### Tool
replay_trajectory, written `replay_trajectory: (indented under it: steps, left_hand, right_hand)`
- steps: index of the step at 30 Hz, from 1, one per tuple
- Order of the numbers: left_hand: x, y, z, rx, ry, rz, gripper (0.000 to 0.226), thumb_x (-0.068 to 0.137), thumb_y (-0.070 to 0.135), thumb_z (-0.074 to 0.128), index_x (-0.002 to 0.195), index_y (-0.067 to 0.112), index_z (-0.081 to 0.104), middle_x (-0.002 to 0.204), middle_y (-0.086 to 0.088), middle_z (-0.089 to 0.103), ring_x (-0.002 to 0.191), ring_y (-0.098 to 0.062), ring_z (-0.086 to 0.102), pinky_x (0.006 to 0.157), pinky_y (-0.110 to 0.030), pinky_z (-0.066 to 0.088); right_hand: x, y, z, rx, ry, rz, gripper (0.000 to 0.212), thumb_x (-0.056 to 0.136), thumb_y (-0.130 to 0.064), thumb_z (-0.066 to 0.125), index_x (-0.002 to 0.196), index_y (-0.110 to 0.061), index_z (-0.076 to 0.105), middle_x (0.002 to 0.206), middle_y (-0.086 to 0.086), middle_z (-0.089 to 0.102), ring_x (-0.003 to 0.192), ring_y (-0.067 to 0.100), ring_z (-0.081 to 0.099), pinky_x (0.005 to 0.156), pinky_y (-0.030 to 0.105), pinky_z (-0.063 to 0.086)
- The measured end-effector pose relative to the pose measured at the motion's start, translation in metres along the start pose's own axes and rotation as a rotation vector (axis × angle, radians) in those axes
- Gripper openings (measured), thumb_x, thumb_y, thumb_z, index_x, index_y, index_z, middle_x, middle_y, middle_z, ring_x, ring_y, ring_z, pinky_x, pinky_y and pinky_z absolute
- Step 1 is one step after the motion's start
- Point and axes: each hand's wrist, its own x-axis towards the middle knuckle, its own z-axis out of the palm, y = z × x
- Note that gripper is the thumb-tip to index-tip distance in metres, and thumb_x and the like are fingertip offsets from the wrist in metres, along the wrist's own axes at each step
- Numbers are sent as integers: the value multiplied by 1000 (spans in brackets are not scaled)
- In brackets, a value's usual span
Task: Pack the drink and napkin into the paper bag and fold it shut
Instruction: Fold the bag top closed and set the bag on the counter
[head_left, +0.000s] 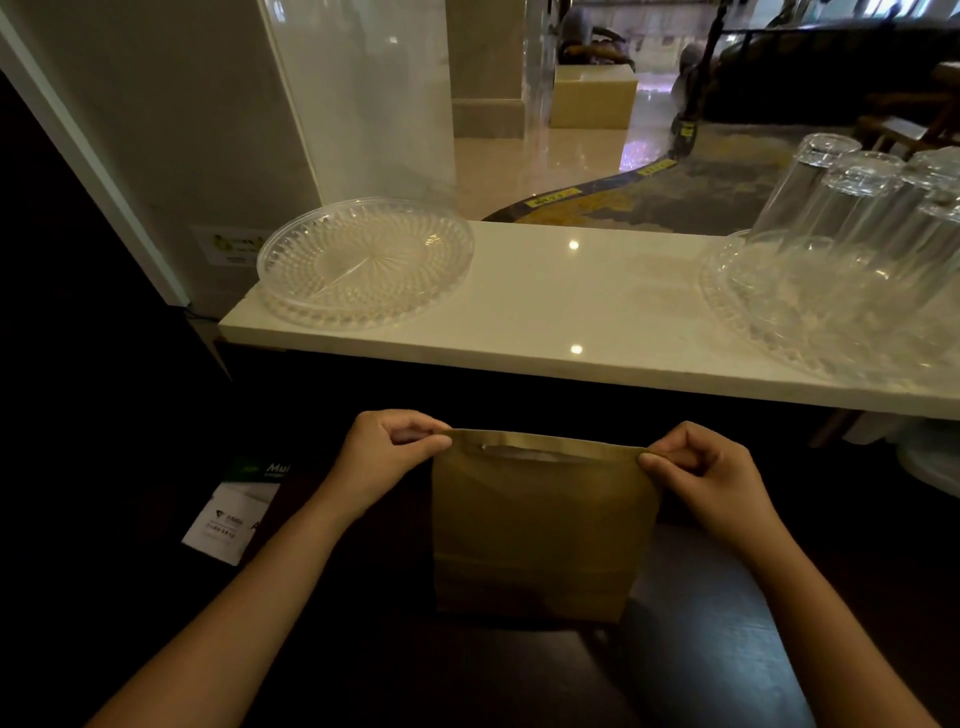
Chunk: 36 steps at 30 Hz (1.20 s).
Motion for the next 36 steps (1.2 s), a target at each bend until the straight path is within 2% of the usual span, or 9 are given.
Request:
replay_trajectory:
  steps: [4, 9, 13, 16, 19, 22, 26, 30, 36]
  left_hand:
    - [2, -5, 0, -64, -44, -12, 28, 75, 8, 73, 71, 36, 72, 75, 18, 74, 72, 1, 68, 57, -10, 49]
    - [0, -7, -3, -137, -95, -40, 30, 77, 6, 70, 77, 36, 72, 79, 13, 75, 75, -4, 69, 58, -15, 52]
    - [-15, -16, -8, -216, -93, -83, 48, 72, 8, 74, 106, 37, 59, 104, 5, 68, 95, -7, 66, 70, -17, 54]
    - [-35, -29, 3, -37, -123, -167, 63, 71, 12, 77, 120, 39, 46, 121, 8, 53, 98, 1, 59, 76, -16, 50]
    - [-44, -38, 20, 218, -70, -177, 68, 72, 19, 77, 131, 17, 45, 131, 1, 44, 108, -4, 47, 92, -23, 41]
    - [-46, -42, 24, 261, 27, -200, 72, 71, 20, 78, 133, 14, 43, 113, 8, 48, 94, -6, 52, 81, -20, 43]
    - [-54, -50, 29, 148, -84, -215, 62, 74, 12, 74, 127, 28, 47, 96, 23, 56, 90, 5, 56, 66, -5, 45]
    - [-49, -49, 31, 120, -50, -200, 62, 77, 7, 71, 133, 18, 45, 83, 16, 65, 71, 13, 63, 57, -3, 47]
    - [-21, -22, 18, 72, -30, -123, 68, 75, 5, 72, 135, 18, 43, 64, 19, 71, 69, 7, 66, 56, -4, 48]
  right_hand:
    - [1, -7, -3, 86, -74, 53, 11, 72, -19, 67, 70, -29, 63, 64, -8, 70, 59, 0, 63, 56, 9, 49]
    - [-9, -3, -2, 25, -111, 69, 24, 73, 7, 66, 73, -16, 61, 72, -9, 70, 67, 4, 65, 63, 14, 53]
    - [-37, 9, 8, -131, -12, 142, 26, 71, 8, 70, 82, -14, 62, 79, 9, 65, 76, 17, 62, 71, 27, 53]
    - [-52, 12, 17, -113, -8, 216, 33, 73, 6, 68, 90, -21, 60, 82, 10, 65, 77, 13, 62, 72, 25, 53]
    - [-50, 12, 23, -146, 9, 219, 35, 75, 3, 68, 98, -21, 58, 77, 1, 65, 75, 4, 63, 67, 12, 52]
    - [-49, 11, 24, -150, 24, 235, 37, 75, 2, 69, 102, -21, 58, 78, 2, 67, 74, 14, 65, 72, 21, 52]
    - [-59, 15, 25, -153, -57, 263, 45, 77, 4, 65, 110, -24, 53, 79, 6, 66, 75, 16, 64, 74, 23, 53]
    - [-58, 17, 22, -95, -24, 269, 41, 75, 11, 64, 112, -5, 57, 69, 7, 64, 63, 4, 64, 66, 12, 53]
    - [-33, -4, 4, -10, -16, 256, 40, 76, 7, 65, 110, -12, 60, 65, -1, 70, 65, 6, 69, 60, 18, 56]
